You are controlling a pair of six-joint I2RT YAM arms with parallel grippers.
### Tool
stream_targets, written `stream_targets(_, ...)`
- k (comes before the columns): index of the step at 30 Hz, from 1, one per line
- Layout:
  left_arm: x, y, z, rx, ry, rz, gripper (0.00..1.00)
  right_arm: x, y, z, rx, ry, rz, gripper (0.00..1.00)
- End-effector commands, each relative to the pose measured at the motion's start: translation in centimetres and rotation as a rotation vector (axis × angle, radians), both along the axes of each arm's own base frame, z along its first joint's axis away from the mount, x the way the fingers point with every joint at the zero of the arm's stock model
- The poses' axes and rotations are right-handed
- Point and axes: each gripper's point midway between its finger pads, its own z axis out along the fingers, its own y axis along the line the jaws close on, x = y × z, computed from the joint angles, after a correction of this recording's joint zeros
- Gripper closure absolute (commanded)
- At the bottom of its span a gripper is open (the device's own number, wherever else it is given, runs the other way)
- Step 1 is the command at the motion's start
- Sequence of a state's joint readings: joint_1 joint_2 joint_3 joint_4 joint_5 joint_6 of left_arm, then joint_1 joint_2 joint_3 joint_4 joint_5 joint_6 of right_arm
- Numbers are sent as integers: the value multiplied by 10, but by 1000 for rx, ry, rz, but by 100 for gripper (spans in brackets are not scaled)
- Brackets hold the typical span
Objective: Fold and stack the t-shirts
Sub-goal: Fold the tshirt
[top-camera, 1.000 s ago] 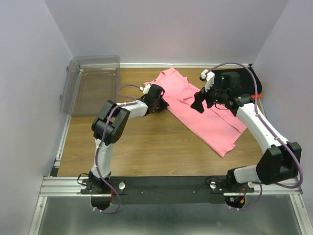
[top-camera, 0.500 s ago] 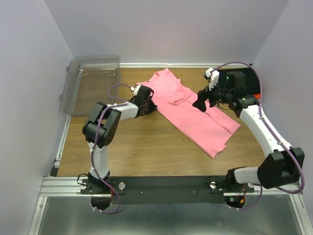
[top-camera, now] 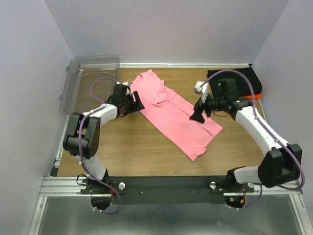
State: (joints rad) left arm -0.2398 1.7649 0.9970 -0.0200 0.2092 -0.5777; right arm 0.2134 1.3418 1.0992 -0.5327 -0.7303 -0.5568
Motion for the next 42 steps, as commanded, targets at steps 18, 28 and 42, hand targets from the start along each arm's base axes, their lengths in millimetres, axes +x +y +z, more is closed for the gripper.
stream_targets(18,-123,61,263,59,-808,40,2,-78,87,-154,-627,-80,68,18)
stream_targets(28,-153,55,255,-31,-808,13,2,-103,70,-197,-708,46,106,69)
stream_targets(42,-157,46,238,-76,-765,-16,2,-211,159,-179,-494,327,559,75)
